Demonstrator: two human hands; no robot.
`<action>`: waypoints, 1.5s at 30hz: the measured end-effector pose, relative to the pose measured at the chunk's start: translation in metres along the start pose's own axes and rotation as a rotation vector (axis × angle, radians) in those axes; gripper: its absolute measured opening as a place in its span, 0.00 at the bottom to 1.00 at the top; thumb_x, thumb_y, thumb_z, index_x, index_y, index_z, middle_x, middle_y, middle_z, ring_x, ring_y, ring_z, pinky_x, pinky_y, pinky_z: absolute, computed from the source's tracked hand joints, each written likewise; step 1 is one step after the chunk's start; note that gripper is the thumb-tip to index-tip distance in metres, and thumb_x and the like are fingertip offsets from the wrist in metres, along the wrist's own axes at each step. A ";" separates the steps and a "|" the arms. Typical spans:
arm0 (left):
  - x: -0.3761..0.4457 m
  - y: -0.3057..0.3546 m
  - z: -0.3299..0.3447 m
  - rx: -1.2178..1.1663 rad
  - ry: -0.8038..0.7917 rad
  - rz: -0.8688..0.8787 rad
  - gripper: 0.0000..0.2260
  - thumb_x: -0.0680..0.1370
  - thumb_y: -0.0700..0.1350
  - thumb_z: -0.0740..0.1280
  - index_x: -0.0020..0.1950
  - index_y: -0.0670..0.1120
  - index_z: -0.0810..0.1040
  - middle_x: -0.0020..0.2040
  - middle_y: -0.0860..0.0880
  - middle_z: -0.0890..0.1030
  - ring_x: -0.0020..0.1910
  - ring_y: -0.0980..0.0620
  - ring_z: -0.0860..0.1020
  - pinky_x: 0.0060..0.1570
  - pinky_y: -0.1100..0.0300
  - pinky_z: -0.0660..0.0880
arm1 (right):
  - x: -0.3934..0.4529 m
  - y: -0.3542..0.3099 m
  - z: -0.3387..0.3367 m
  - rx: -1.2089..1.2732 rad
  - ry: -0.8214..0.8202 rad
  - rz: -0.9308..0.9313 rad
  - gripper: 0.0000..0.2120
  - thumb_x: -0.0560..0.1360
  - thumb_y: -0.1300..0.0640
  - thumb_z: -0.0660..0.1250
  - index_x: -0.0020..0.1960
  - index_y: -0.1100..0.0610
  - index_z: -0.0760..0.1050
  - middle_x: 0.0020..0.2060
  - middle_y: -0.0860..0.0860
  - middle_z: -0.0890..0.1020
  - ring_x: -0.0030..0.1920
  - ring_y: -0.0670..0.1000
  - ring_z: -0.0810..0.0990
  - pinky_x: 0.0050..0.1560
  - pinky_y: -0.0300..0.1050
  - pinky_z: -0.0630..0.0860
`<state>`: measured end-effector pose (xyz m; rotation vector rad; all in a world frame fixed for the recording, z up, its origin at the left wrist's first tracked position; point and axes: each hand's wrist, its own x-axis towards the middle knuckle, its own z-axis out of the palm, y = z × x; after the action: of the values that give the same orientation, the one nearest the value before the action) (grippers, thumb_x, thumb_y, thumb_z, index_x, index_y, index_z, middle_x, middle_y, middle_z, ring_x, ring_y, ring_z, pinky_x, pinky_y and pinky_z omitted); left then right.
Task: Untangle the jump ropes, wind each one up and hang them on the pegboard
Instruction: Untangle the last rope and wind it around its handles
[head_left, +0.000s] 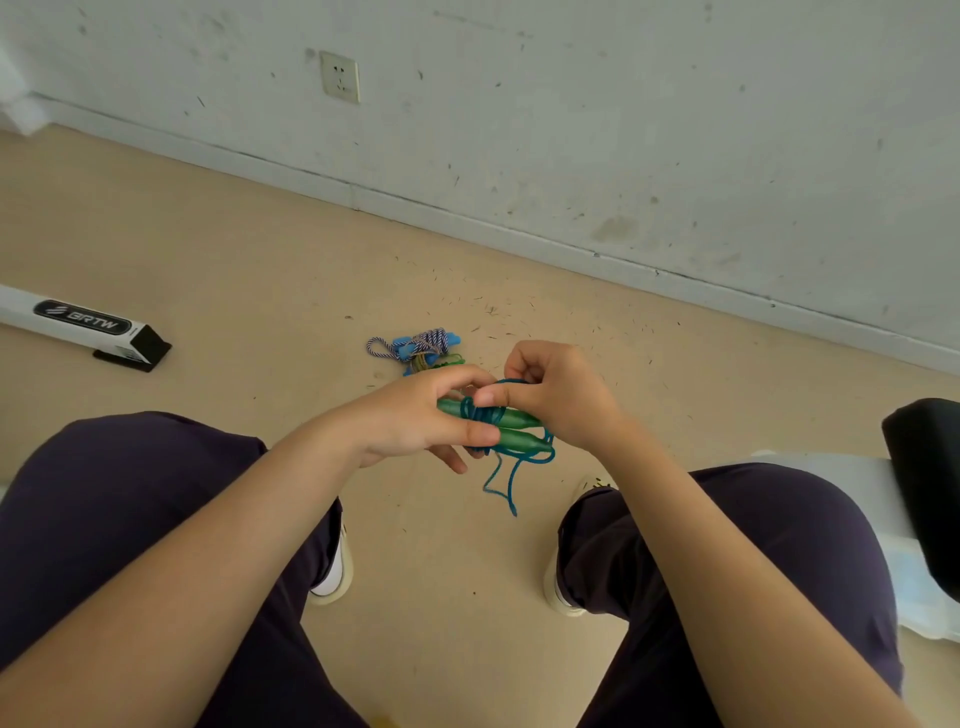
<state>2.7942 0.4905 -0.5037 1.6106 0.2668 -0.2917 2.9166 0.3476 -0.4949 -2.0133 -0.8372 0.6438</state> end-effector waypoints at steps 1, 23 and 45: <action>0.000 0.001 -0.001 -0.007 0.006 0.011 0.14 0.76 0.34 0.72 0.60 0.44 0.76 0.51 0.45 0.81 0.46 0.50 0.82 0.42 0.58 0.80 | 0.001 0.000 0.000 0.010 -0.005 0.000 0.19 0.64 0.50 0.80 0.32 0.52 0.70 0.21 0.41 0.67 0.24 0.42 0.65 0.27 0.34 0.61; -0.004 0.017 0.002 -0.205 0.359 0.164 0.12 0.82 0.39 0.63 0.54 0.54 0.83 0.55 0.47 0.84 0.42 0.44 0.85 0.37 0.55 0.80 | -0.002 -0.004 -0.003 0.542 -0.154 -0.029 0.21 0.67 0.43 0.73 0.52 0.56 0.77 0.45 0.54 0.82 0.46 0.53 0.81 0.50 0.48 0.76; 0.004 0.015 -0.017 -0.312 0.627 0.137 0.03 0.83 0.43 0.60 0.53 0.46 0.73 0.42 0.42 0.80 0.34 0.50 0.77 0.27 0.58 0.66 | -0.005 -0.001 0.001 0.460 -0.142 0.123 0.10 0.80 0.61 0.65 0.58 0.67 0.74 0.27 0.48 0.64 0.25 0.46 0.58 0.25 0.37 0.57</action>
<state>2.8033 0.5068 -0.4899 1.3641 0.6432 0.3581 2.9126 0.3445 -0.4939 -1.6216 -0.5822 0.9627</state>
